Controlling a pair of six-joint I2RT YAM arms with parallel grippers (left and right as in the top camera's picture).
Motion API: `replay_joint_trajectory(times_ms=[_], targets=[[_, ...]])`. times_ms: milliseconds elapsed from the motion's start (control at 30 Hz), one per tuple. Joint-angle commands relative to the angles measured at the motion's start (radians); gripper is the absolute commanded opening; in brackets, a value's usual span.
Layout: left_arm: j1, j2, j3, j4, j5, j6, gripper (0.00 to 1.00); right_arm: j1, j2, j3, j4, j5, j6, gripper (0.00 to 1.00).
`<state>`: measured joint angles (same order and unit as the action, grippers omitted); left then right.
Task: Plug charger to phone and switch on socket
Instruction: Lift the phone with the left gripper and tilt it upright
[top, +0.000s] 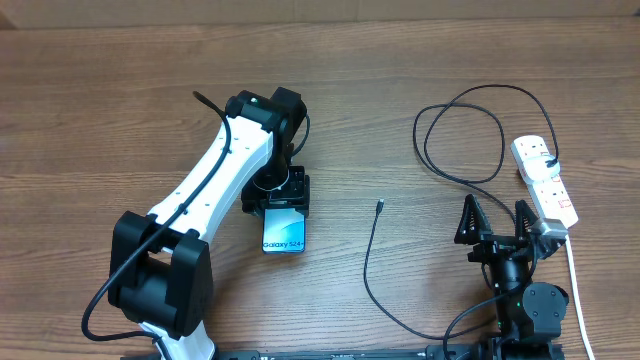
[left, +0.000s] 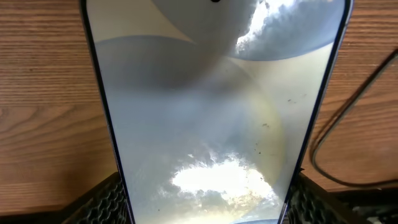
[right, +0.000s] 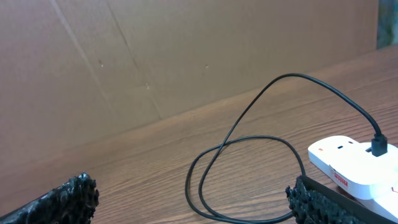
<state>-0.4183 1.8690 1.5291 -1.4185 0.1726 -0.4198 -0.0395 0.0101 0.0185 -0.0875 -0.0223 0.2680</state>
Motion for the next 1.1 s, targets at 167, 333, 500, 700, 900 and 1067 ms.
replay_joint_trajectory(times_ms=[167,333,500,700,900,1067], targets=[[0.024,0.007,0.034,0.029,0.235,-0.016,0.66,-0.001,-0.007,-0.011,0.006,-0.005,-0.004,1.00],[0.040,0.007,0.034,0.042,0.379,-0.023,0.66,-0.001,-0.007,-0.011,0.006,-0.005,-0.004,1.00],[0.073,0.007,0.034,0.050,0.529,-0.022,0.65,-0.001,-0.007,-0.011,0.005,-0.005,-0.004,1.00],[0.112,0.007,0.034,0.023,0.586,-0.021,0.64,-0.001,-0.007,-0.011,0.006,-0.005,-0.004,1.00],[0.149,0.007,0.034,0.010,0.700,0.000,0.64,-0.001,-0.007,-0.011,0.006,-0.005,-0.004,1.00],[0.152,0.008,0.034,0.001,0.719,0.018,0.64,-0.001,-0.007,-0.011,0.006,-0.005,-0.004,1.00]])
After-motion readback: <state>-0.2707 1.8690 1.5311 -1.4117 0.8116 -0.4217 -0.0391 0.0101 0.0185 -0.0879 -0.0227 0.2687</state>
